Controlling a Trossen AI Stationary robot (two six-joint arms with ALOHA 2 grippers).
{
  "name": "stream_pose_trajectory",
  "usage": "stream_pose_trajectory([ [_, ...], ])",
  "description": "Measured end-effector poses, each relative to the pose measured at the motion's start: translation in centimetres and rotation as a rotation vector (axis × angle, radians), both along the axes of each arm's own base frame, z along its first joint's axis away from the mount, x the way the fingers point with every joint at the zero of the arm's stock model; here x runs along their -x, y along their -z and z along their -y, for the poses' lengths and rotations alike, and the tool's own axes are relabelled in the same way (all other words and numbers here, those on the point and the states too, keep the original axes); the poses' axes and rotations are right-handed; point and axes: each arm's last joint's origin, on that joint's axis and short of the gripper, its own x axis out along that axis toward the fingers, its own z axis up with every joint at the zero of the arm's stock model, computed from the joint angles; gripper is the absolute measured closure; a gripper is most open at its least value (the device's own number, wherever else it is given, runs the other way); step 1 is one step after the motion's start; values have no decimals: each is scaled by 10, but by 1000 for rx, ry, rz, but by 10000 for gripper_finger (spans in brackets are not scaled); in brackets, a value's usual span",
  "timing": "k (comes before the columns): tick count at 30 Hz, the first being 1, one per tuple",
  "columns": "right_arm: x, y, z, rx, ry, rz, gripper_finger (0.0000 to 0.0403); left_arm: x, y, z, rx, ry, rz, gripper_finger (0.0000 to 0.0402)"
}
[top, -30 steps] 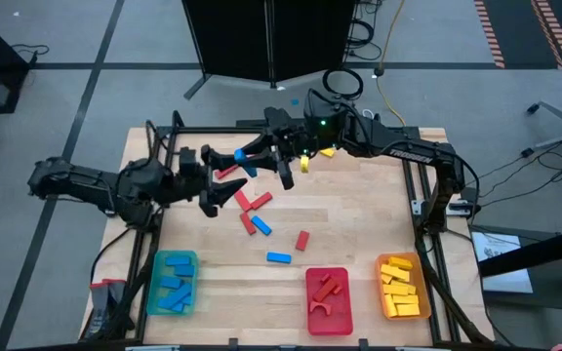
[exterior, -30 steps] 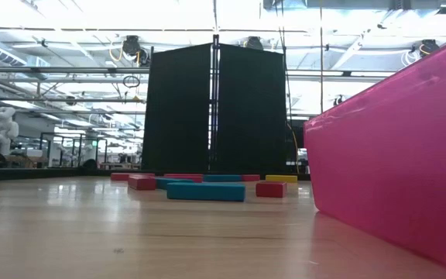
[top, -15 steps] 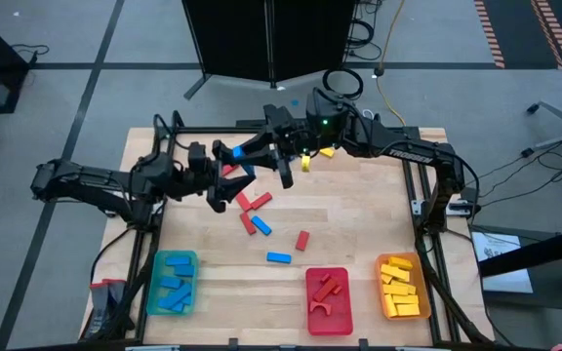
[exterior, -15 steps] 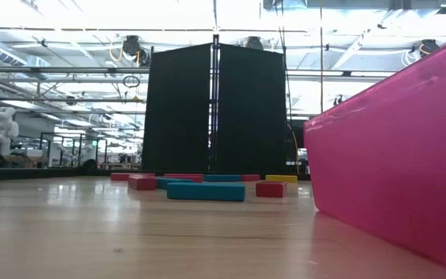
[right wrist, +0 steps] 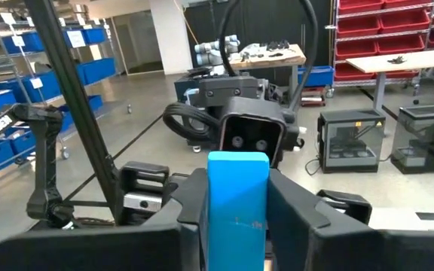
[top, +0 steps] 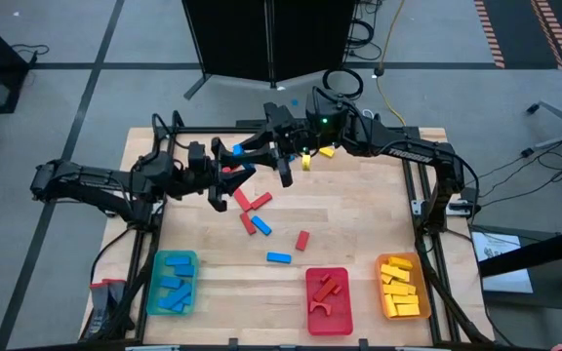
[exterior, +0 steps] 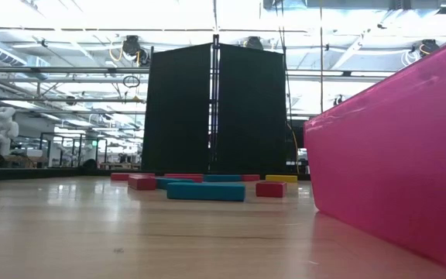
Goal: Sort blocks
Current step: Put the blue block into the blue bin
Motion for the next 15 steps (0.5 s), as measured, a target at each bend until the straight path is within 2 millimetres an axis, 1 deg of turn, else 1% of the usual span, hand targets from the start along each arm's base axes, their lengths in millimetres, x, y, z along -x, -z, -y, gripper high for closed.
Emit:
stream_pose_trajectory([
  [5,0,1,1,-5,9,-6,325,0,0,0,-33,-9,-6,288],
  [10,0,1,1,-4,10,-8,319,0,0,0,-46,-14,-7,291],
  [12,0,1,1,-3,11,-7,299,0,0,0,-43,-17,-7,291],
  [15,0,1,2,20,1,-7,255,0,0,0,-18,-15,-2,291],
])
